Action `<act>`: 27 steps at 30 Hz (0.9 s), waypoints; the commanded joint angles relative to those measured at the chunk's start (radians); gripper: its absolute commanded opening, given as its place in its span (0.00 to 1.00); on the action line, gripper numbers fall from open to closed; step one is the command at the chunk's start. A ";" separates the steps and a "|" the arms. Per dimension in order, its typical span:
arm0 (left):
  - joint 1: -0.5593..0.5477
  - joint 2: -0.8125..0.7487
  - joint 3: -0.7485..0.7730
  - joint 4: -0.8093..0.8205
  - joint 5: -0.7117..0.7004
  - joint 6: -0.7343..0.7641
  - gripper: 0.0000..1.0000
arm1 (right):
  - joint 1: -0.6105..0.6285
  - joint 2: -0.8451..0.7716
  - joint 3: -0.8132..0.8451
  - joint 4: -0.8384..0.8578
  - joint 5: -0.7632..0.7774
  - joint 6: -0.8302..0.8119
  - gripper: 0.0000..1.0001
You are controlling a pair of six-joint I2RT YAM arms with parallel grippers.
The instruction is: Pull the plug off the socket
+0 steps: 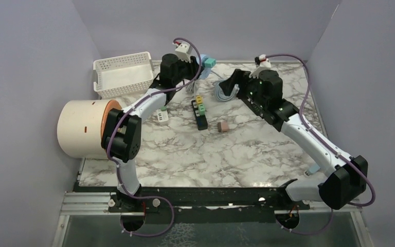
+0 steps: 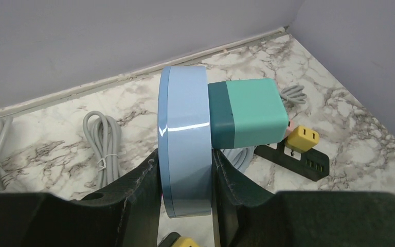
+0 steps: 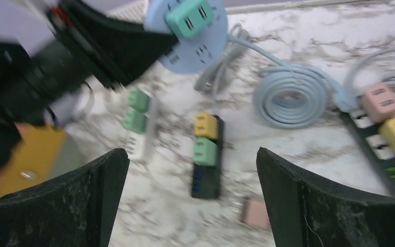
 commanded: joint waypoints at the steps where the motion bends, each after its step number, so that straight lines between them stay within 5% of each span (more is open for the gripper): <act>1: -0.118 -0.101 -0.100 0.213 -0.234 0.027 0.00 | -0.015 0.091 0.029 0.212 -0.094 0.596 0.99; 10: -0.164 -0.201 -0.301 0.436 -0.334 -0.001 0.00 | -0.158 0.247 -0.006 0.503 -0.273 1.003 0.89; 27: -0.192 -0.225 -0.322 0.459 -0.339 0.033 0.00 | -0.178 0.477 0.181 0.548 -0.466 1.055 0.63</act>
